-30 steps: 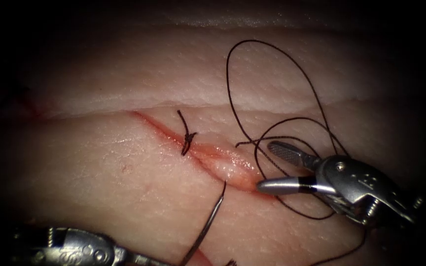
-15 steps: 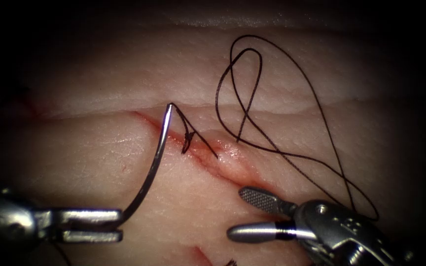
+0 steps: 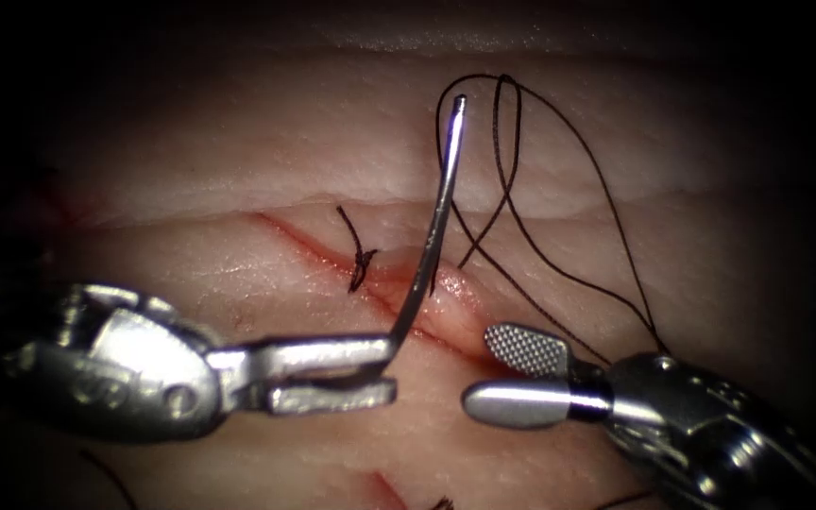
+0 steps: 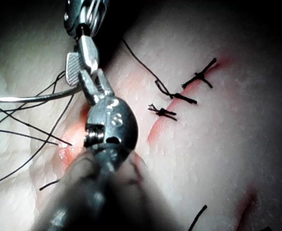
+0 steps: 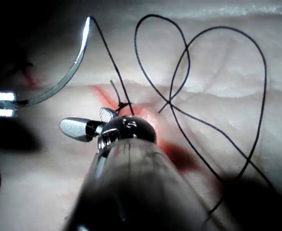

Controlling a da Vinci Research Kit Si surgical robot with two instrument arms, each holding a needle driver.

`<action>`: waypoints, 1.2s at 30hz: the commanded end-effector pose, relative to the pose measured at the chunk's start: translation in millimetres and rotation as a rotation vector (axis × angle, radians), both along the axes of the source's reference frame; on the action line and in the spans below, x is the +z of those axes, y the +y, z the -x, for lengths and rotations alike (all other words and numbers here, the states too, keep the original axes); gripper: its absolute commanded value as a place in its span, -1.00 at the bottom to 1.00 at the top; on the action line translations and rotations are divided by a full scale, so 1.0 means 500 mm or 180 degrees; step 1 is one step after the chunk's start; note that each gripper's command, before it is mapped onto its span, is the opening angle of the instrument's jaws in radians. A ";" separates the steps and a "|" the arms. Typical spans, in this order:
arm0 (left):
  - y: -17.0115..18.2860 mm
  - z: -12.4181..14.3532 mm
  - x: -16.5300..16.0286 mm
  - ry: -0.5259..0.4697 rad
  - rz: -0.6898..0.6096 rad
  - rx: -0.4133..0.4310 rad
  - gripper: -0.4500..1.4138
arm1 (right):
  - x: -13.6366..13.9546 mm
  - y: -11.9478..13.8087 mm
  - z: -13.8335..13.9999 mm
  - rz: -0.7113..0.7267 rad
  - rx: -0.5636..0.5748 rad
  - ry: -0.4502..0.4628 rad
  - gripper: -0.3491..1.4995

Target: Wound Closure

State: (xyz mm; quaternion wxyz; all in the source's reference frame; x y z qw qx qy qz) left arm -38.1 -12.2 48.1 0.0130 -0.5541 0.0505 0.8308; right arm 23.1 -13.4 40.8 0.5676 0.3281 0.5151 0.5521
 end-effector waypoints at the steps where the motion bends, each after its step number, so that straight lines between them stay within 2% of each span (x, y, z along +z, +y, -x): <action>1: -0.0004 0.0011 0.0019 0.0004 0.0021 0.0002 -1.00 | 0.0004 0.0028 -0.0008 -0.0045 0.0024 0.0001 0.33; 6: -0.0017 0.0006 0.0068 0.0090 0.0144 0.0009 -1.00 | 0.0008 0.0054 0.0001 -0.0419 0.0107 0.0062 0.51; 8: -0.0020 0.0013 0.0084 0.0188 0.0339 0.0046 -1.00 | 0.0021 0.0065 -0.0011 -0.0647 0.0175 0.0124 0.65; 14: -0.0040 0.0036 0.0105 0.0361 0.0842 0.0062 -1.00 | 0.0056 0.0078 -0.0042 -0.0883 0.0261 0.0179 0.78; 19: -0.0047 0.0039 0.0106 0.0415 0.1016 0.0043 -1.00 | 0.0083 0.0070 -0.0073 -0.0921 0.0211 0.0183 0.78; 30: -0.0053 0.0039 0.0103 0.0368 0.1056 0.0056 -1.00 | 0.0111 0.0055 -0.0132 -0.0917 0.0119 0.0195 0.78; 33: -0.0059 0.0037 0.0104 0.0362 0.1064 0.0065 -1.00 | 0.0112 0.0057 -0.0137 -0.0920 0.0106 0.0200 0.67; 34: -0.0061 0.0037 0.0105 0.0364 0.1066 0.0066 -1.00 | 0.0112 0.0057 -0.0137 -0.0919 0.0085 0.0221 0.51; 36: -0.0066 0.0038 0.0107 0.0361 0.1074 0.0071 -1.00 | 0.0112 0.0057 -0.0137 -0.0939 0.0057 0.0242 -0.02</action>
